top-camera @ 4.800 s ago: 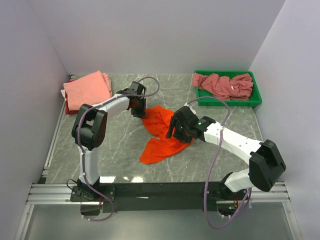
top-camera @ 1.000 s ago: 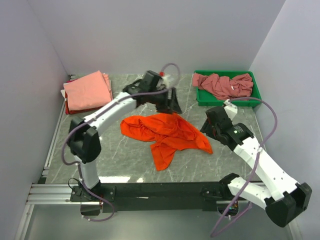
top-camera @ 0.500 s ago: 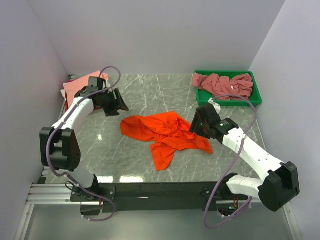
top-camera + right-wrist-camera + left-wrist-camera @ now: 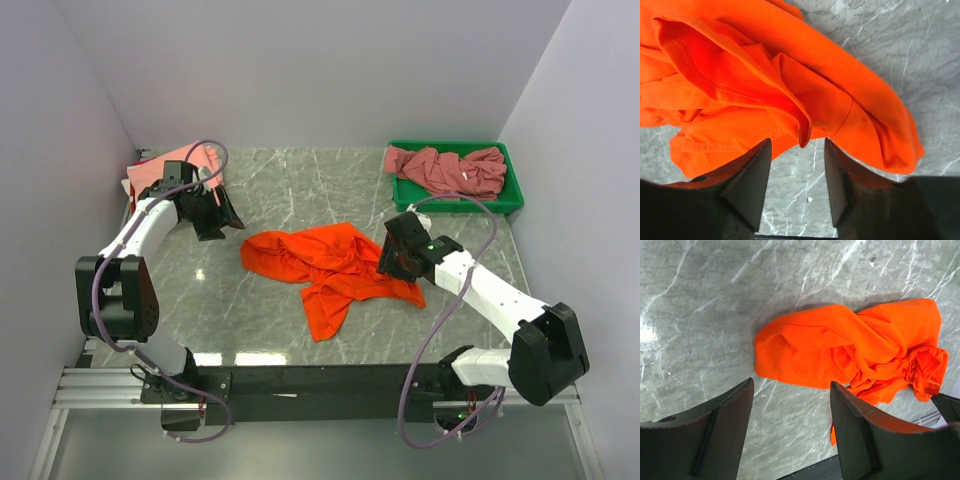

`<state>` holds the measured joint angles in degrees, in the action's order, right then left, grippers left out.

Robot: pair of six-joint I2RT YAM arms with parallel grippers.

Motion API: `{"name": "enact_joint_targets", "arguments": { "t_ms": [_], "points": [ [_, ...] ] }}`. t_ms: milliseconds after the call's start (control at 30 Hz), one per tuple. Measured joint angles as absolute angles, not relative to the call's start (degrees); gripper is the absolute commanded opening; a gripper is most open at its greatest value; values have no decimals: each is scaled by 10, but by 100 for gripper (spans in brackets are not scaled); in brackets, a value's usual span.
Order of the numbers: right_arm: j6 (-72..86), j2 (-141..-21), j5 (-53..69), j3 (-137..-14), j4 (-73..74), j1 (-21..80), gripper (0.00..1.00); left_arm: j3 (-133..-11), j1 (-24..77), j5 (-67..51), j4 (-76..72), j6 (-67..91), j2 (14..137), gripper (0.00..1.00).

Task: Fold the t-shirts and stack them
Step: Flatten the tshirt out

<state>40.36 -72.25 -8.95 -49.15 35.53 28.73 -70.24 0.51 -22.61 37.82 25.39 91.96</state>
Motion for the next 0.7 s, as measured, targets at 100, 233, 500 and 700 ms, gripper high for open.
{"name": "enact_joint_targets", "arguments": {
  "t_ms": [100, 233, 500, 700],
  "points": [
    [399, -737, -90, -491, 350, 287, 45, -702, 5, -226, 380, 249, 920, 67],
    [393, -762, -90, -492, 347, 287, 40, -695, 5, -221, 382, 246, 916, 67],
    [387, -775, -94, -493, 346, 287, 35, -655, 5, -180, 386, 232, 889, 67],
    [380, -795, -100, -510, 345, 287, 28, -623, 5, -166, 386, 230, 870, 66]
  ]
}}
